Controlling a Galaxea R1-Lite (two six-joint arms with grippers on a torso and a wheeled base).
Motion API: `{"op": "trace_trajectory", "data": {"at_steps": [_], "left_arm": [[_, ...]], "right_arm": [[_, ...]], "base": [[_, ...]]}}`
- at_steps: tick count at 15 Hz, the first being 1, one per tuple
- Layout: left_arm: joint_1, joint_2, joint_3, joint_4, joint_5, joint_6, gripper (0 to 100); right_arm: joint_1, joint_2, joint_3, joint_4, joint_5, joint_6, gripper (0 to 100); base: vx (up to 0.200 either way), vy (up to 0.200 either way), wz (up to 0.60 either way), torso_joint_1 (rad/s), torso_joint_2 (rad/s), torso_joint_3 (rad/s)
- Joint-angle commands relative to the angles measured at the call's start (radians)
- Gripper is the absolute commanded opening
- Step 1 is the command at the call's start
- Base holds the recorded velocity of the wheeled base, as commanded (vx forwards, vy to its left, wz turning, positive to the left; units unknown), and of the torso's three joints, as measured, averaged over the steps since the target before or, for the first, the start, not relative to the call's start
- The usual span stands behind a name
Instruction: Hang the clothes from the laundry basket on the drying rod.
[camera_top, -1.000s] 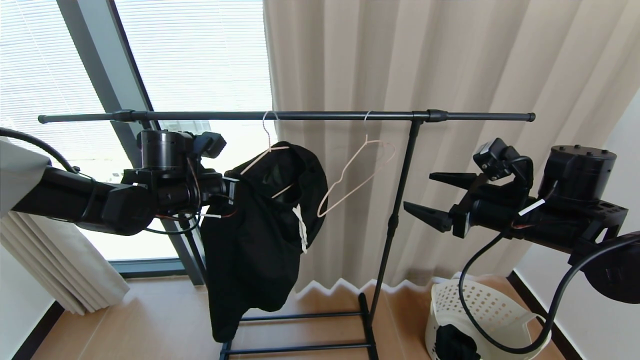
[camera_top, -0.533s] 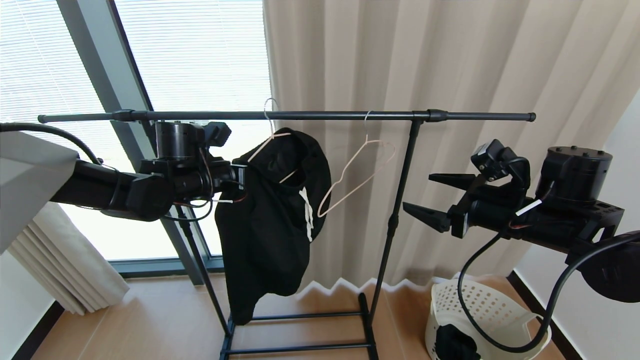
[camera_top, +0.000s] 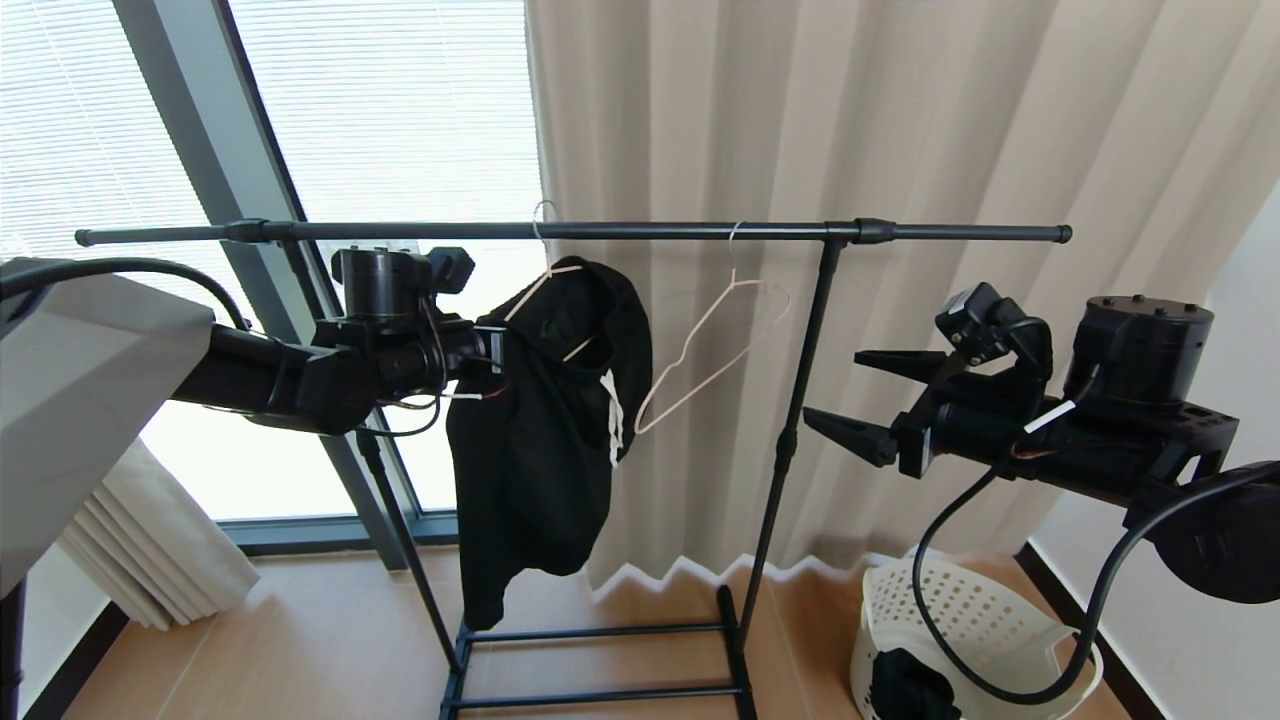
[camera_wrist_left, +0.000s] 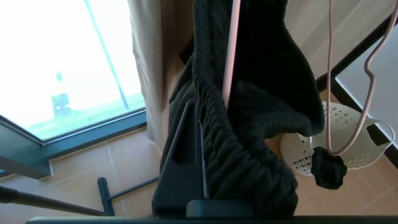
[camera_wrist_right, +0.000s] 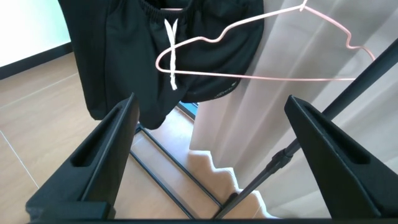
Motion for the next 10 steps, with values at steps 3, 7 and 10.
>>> {"op": "trace_trajectory", "data": {"at_steps": [3,7,10], "left_arm": [[-0.002,0.028,-0.023,-0.001,0.000,-0.016,0],[-0.005,0.057,-0.034,-0.001,0.014,-0.018,0],[-0.005,0.071,-0.046,0.001,0.027,-0.018,0]], "right_arm": [[0.000,0.002,0.002,0.000,0.001,-0.001,100],[0.000,0.009,0.002,-0.002,0.001,-0.001,100],[0.000,0.009,0.002,-0.002,0.001,-0.001,100]], "base": [[0.000,0.000,0.00,0.000,0.00,0.000],[0.000,0.000,0.00,0.000,0.00,0.000],[0.000,0.000,0.00,0.000,0.00,0.000]]}}
